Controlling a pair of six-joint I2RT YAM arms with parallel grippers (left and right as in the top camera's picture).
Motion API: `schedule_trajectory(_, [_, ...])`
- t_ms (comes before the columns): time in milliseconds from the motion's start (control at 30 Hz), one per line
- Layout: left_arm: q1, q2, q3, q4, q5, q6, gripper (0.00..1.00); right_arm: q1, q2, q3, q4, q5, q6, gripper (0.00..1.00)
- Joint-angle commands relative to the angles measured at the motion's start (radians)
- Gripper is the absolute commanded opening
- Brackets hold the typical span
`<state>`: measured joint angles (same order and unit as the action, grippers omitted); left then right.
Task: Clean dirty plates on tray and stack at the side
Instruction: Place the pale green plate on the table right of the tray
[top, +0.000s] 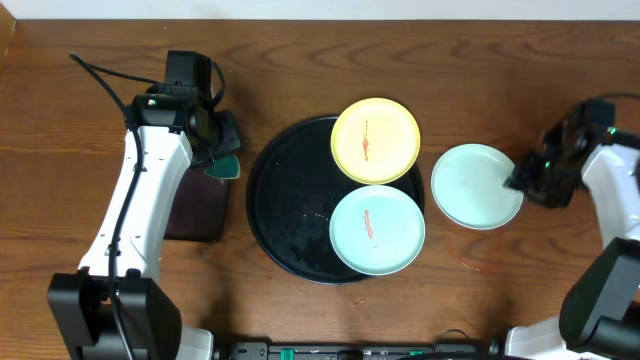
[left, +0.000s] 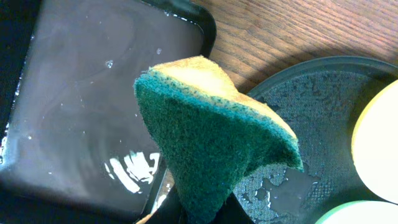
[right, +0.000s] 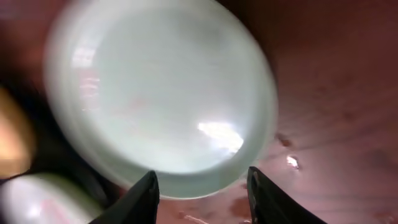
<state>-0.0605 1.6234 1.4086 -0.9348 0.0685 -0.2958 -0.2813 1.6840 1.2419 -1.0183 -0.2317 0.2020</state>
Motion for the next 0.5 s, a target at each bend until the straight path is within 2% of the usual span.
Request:
schedule_trajectory(0, [0.004, 0.011, 0.000, 0.000, -0.009, -0.013, 0.07, 0.065, -0.010, 0.071, -0.047, -0.191, -0.079, 0.43])
schedule_trajectory(267, [0.004, 0.019, 0.000, -0.003, -0.009, -0.012, 0.08, 0.294, -0.007, -0.006, -0.089, -0.171, -0.087, 0.41])
schedule_trajectory(467, [0.004, 0.019, 0.000, -0.002, -0.010, -0.011, 0.08, 0.417, -0.007, -0.112, -0.024, -0.082, -0.038, 0.40])
